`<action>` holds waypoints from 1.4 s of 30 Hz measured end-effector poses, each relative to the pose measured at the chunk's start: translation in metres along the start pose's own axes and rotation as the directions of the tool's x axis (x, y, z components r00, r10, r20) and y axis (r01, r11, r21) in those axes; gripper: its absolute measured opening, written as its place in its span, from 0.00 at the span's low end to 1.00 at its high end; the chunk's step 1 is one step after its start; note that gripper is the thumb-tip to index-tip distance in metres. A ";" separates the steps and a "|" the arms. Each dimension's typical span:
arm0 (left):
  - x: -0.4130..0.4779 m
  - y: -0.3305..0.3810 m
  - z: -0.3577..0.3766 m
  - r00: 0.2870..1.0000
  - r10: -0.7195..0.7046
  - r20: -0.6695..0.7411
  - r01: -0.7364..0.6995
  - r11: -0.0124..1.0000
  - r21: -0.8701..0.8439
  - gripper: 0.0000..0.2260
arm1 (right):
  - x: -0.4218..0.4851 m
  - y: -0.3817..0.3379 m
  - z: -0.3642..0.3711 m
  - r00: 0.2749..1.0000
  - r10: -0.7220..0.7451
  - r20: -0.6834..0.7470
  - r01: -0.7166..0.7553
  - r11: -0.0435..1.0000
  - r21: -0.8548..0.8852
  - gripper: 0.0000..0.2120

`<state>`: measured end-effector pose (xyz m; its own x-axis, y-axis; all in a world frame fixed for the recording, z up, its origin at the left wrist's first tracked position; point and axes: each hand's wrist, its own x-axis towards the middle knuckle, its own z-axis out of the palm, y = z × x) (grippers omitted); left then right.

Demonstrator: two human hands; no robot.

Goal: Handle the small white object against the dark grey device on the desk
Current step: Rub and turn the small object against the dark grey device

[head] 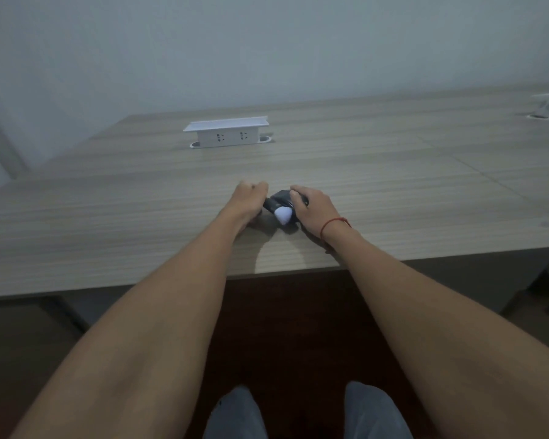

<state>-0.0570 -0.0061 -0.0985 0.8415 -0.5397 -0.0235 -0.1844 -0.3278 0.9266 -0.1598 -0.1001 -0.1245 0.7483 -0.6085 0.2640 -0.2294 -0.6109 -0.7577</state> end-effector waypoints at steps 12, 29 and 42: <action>0.009 -0.015 -0.006 0.939 -0.019 -0.344 -0.003 0.998 -0.064 0.13 | 0.001 0.002 0.000 0.999 0.050 0.021 -0.051 0.997 0.054 0.18; 0.005 -0.005 0.010 0.931 0.157 -0.330 -0.134 0.987 0.093 0.13 | -0.003 0.005 -0.002 0.999 -0.032 -0.013 0.032 1.000 -0.001 0.24; 0.008 -0.015 -0.001 0.973 0.122 -0.198 -0.115 0.992 0.046 0.09 | -0.005 0.005 -0.003 0.999 0.011 -0.037 -0.009 1.000 0.029 0.28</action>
<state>-0.0467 -0.0047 -0.1118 0.8967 -0.4111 0.1642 -0.3030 -0.2996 0.9047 -0.1662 -0.1017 -0.1275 0.7226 -0.6330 0.2777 -0.2184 -0.5903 -0.7771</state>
